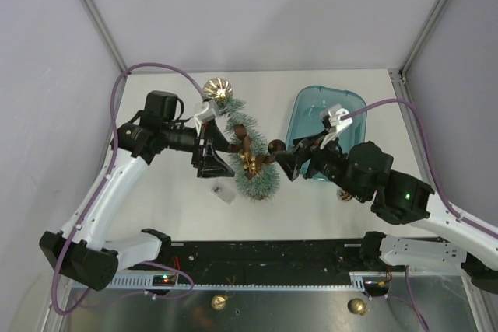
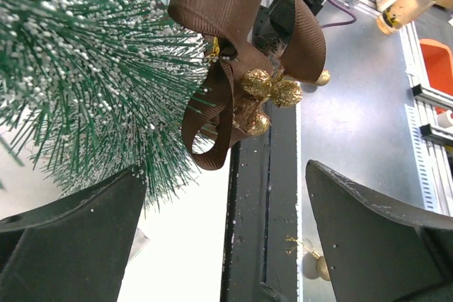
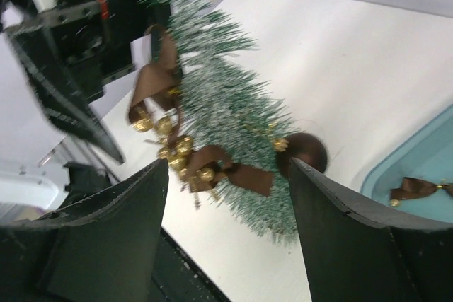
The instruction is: Decorate the small christmas tree
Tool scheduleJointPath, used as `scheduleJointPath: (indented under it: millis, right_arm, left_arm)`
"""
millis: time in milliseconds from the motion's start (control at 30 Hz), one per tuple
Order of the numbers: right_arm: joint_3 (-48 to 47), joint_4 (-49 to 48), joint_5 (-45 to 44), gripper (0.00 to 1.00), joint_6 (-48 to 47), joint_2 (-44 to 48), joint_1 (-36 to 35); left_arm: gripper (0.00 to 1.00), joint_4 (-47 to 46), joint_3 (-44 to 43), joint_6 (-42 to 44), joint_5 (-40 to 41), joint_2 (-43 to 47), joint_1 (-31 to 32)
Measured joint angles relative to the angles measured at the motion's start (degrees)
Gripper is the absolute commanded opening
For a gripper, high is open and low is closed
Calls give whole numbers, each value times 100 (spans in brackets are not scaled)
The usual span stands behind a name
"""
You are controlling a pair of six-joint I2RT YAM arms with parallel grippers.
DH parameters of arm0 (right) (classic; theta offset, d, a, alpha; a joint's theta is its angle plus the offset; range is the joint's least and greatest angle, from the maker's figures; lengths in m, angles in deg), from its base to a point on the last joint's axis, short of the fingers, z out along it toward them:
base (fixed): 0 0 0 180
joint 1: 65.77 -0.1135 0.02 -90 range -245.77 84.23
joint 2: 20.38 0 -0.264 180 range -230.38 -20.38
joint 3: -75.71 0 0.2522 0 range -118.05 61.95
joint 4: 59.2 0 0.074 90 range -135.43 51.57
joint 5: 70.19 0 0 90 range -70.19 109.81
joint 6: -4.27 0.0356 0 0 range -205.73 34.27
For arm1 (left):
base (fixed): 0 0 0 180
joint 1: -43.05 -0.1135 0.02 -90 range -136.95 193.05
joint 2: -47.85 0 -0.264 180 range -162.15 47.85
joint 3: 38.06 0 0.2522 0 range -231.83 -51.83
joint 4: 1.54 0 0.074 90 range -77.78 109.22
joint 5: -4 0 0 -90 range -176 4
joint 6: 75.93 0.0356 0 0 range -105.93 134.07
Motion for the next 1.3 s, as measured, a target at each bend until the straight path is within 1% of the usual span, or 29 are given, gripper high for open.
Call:
scheduleJointPath:
  millis: [133,333,433,633,833,1000,1200,1300]
  right_arm:
    - [0,52,24,73,44,74,527]
    - [0,278,269,73,210,59,1657]
    - [2,341,450,74,302,-66,2164]
    - [20,420,793,73,509,-546,2942]
    - [289,407,973,72,710,-1381,3613]
    - [590,323,1198,70,896,-2494,3998]
    - [662,-61,1556,67,1167,-3803,4151]
    - [673,-289,1729,64,1296,-4288,4153]
  left_arm:
    - [100,-11,186,-52,236,284,7]
    - [100,-7,415,-129,568,590,11]
    - [100,-11,444,-184,664,634,11]
    - [100,-2,446,-232,872,704,11]
    - [100,74,470,-227,1036,787,11]
    - [100,125,518,-225,1075,887,11]
    - [100,164,551,-225,1073,896,11]
    - [100,170,555,-225,1097,898,11]
